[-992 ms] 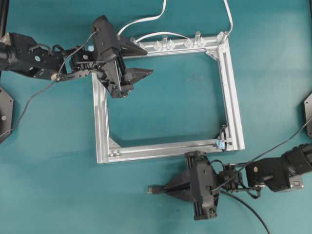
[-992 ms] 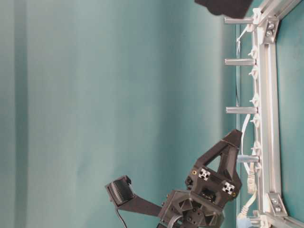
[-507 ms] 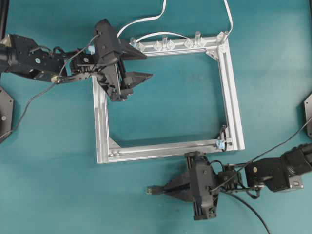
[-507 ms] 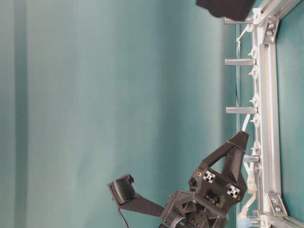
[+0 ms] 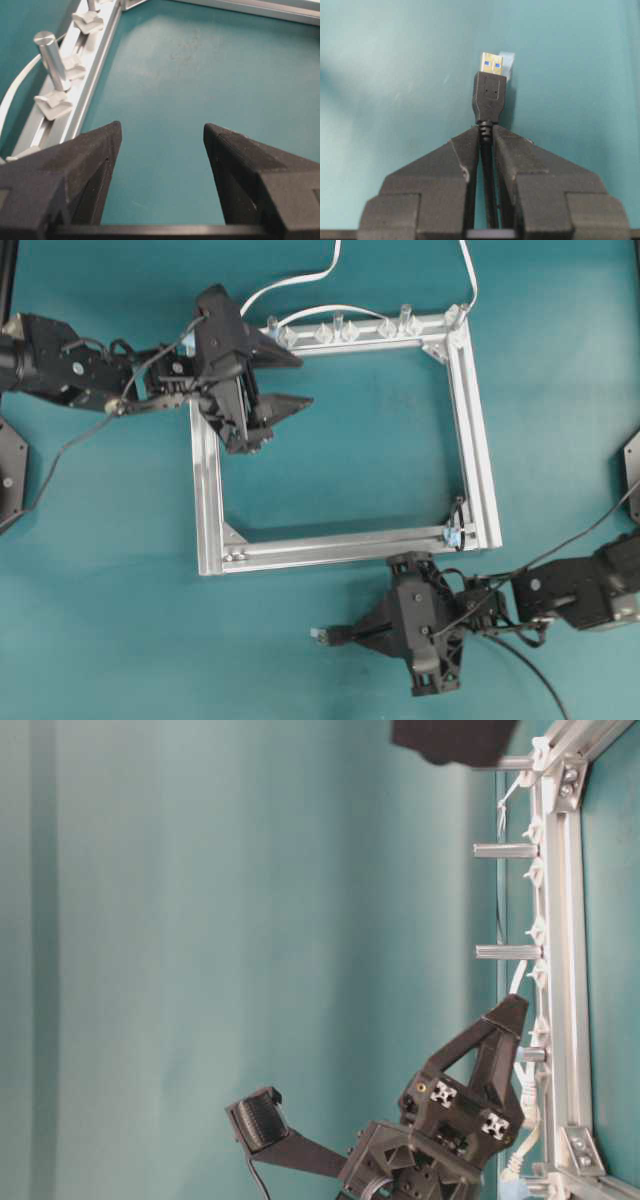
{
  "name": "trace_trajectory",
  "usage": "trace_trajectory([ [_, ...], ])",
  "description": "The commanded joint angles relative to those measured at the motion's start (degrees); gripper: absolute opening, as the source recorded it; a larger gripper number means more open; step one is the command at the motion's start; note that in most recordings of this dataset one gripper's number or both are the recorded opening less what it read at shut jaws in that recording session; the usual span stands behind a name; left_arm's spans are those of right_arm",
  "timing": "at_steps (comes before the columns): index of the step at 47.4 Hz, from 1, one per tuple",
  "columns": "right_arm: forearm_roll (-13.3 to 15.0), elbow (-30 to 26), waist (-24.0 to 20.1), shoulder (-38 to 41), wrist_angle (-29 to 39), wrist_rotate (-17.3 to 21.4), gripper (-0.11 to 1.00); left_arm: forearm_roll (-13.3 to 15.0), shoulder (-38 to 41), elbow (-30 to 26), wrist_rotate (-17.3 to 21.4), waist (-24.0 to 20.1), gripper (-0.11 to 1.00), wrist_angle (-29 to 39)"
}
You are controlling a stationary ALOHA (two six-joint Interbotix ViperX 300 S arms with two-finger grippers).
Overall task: Insert the wire through the string loop located on the right side.
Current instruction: 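Lift the cable and swing the right gripper out to the right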
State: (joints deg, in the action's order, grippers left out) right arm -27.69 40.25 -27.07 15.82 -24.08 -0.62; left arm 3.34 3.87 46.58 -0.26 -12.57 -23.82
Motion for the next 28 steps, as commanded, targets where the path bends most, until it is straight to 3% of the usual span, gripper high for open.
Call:
trace_trajectory([
  [1,0.26,-0.44,0.18,-4.31,2.72,-1.67,0.12,-0.18,-1.67,-0.88,-0.09,0.35,0.67,-0.26],
  [28,0.26,-0.44,0.44,-7.29,5.54,-3.25,0.12,-0.18,-1.67,-1.41,-0.09,0.44,0.67,-0.18],
])
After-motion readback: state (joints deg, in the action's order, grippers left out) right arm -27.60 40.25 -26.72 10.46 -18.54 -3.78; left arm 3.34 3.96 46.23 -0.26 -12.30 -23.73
